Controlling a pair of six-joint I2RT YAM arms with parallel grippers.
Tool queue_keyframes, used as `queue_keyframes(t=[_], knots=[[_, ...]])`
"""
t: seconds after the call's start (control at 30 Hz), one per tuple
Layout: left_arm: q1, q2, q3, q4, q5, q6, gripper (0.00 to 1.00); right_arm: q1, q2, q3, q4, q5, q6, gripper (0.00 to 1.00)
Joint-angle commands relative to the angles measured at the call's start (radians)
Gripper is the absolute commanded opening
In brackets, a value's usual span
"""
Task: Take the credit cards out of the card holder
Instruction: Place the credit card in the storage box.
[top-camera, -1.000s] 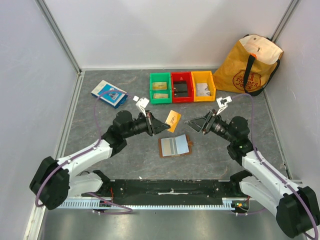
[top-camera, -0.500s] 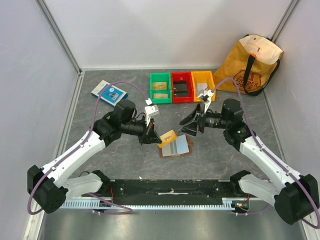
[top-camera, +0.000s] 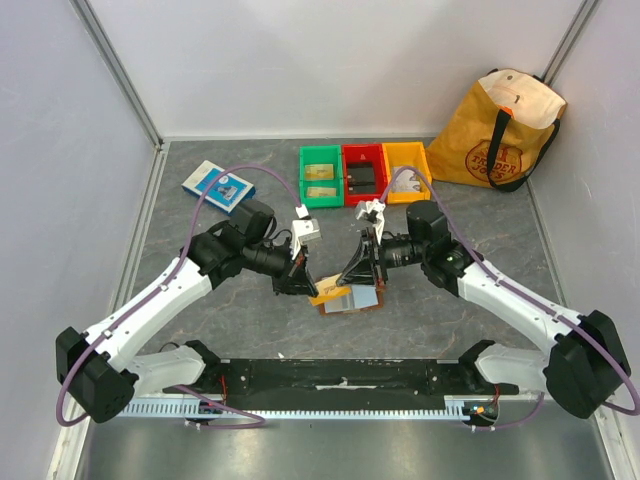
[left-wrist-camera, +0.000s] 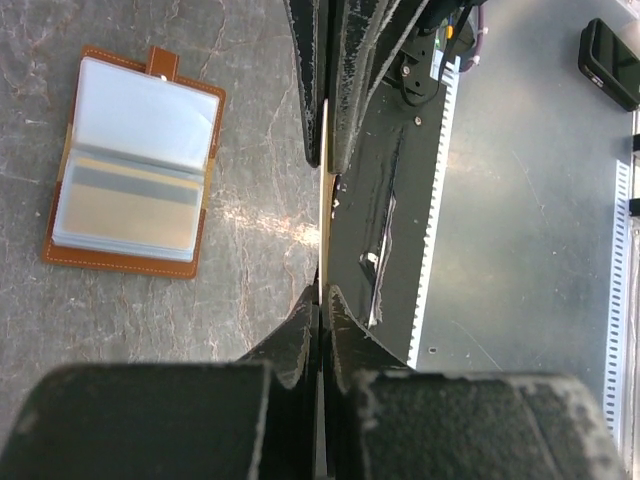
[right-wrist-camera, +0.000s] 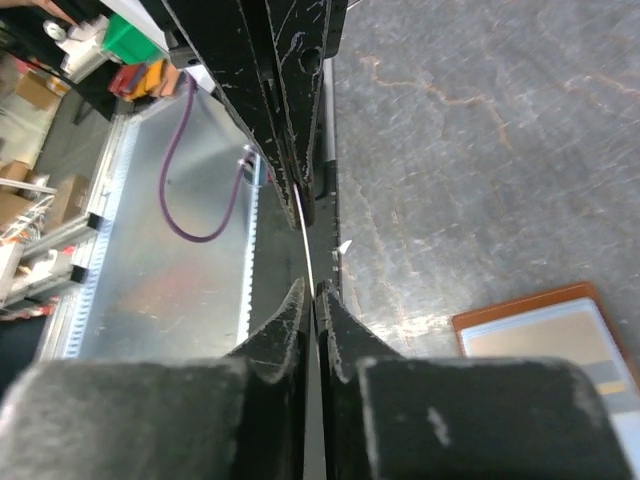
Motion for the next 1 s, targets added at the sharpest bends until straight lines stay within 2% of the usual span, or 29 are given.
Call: queue_keyframes(t=[0.0, 0.03, 0.17, 0.27, 0.33, 0.5, 0.7, 0.83, 0.97], knots=[[-0.002, -0.006, 0.039, -0.015, 0.012, 0.032, 0.03, 0.008, 0.011, 0.035, 0.051, -0.027, 0.018, 0.00], [-0.003, -0.009, 0.041, -0.010, -0.022, 0.015, 0.07, 0.008, 0.010, 0.025, 0.079, -0.025, 0.040, 0.00], [0.001, -0.058, 0.009, 0.072, -0.285, -0.110, 0.34, -0.013, -0.008, -0.047, 0.284, 0.028, 0.211, 0.00], [0.001, -0.166, -0.095, 0.285, -0.391, -0.306, 0.62, -0.041, -0.018, -0.138, 0.497, 0.129, 0.408, 0.00], [0.003, -0.242, -0.177, 0.417, -0.462, -0.425, 0.68, -0.049, -0.025, -0.181, 0.596, 0.197, 0.533, 0.00], [0.003, -0.386, -0.395, 0.741, -0.547, -0.681, 0.71, -0.049, -0.051, -0.262, 0.737, 0.347, 0.681, 0.00], [0.001, -0.405, -0.540, 0.950, -0.573, -0.870, 0.69, -0.047, -0.073, -0.333, 0.861, 0.441, 0.816, 0.00], [0.000, -0.383, -0.591, 1.108, -0.559, -0.947, 0.65, -0.046, -0.062, -0.348, 0.901, 0.447, 0.848, 0.00], [0.000, -0.340, -0.581, 1.168, -0.530, -0.953, 0.63, -0.044, -0.044, -0.363, 0.944, 0.446, 0.878, 0.00]])
